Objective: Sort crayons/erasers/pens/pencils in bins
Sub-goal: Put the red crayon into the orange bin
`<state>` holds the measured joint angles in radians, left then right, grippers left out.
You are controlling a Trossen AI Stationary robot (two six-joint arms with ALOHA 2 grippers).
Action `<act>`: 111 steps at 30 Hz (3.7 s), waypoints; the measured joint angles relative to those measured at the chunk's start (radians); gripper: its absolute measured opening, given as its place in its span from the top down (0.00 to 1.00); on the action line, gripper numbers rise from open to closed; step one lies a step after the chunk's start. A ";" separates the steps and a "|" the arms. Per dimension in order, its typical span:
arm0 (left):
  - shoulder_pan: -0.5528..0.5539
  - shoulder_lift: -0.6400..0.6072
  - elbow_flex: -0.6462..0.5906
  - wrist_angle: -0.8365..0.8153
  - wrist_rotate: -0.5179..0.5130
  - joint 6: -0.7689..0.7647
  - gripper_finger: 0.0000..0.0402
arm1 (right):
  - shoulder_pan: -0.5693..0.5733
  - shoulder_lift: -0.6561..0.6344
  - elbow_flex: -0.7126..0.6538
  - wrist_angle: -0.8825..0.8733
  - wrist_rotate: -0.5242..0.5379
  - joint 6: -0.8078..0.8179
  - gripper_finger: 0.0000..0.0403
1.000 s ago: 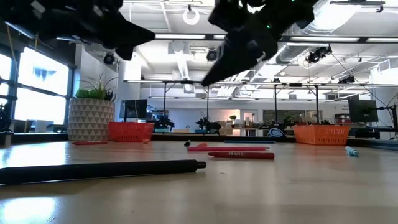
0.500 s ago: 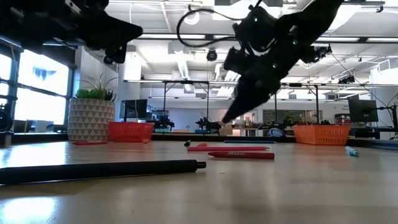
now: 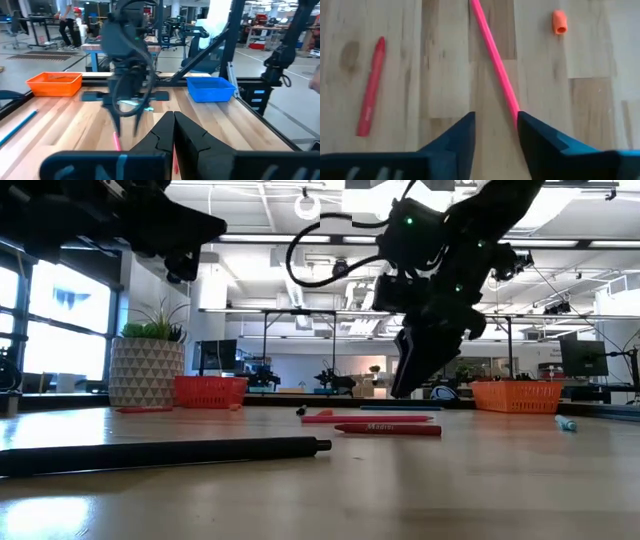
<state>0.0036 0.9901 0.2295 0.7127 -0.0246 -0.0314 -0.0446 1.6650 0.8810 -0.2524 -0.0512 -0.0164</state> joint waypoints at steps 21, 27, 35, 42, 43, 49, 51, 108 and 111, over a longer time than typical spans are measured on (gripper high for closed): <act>0.004 0.000 0.000 -0.013 -0.032 0.000 1.00 | 0.334 0.051 0.003 0.061 0.217 0.323 0.59; -0.005 0.000 0.000 -0.013 -0.033 -0.019 1.00 | 0.333 0.110 0.003 0.080 0.215 0.323 0.60; -0.029 0.000 0.000 -0.013 -0.067 -0.019 1.00 | 0.320 0.127 0.006 0.085 0.212 0.323 0.79; -0.031 0.000 0.000 -0.013 -0.067 -0.011 1.00 | 0.273 0.128 0.007 0.046 0.206 0.334 0.94; -0.031 0.000 0.000 -0.013 -0.070 -0.018 1.00 | 0.266 0.128 0.007 0.046 0.209 0.332 0.95; -0.031 0.000 0.000 -0.012 -0.074 -0.052 1.00 | 0.241 0.124 0.005 0.049 0.230 0.303 0.95; -0.031 0.000 0.000 -0.012 -0.070 -0.044 1.00 | 0.241 0.119 0.004 0.048 0.245 0.289 0.96; -0.031 0.000 0.000 -0.058 -0.094 -0.097 1.00 | -0.839 -0.248 -0.182 -0.249 0.506 0.334 0.93; -0.031 0.000 0.000 -0.058 -0.094 -0.097 1.00 | -0.839 -0.230 -0.182 -0.247 0.511 0.355 0.89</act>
<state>-0.0273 0.9901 0.2295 0.6548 -0.1181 -0.1284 -0.8832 1.4347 0.6991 -0.4992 0.4599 0.3386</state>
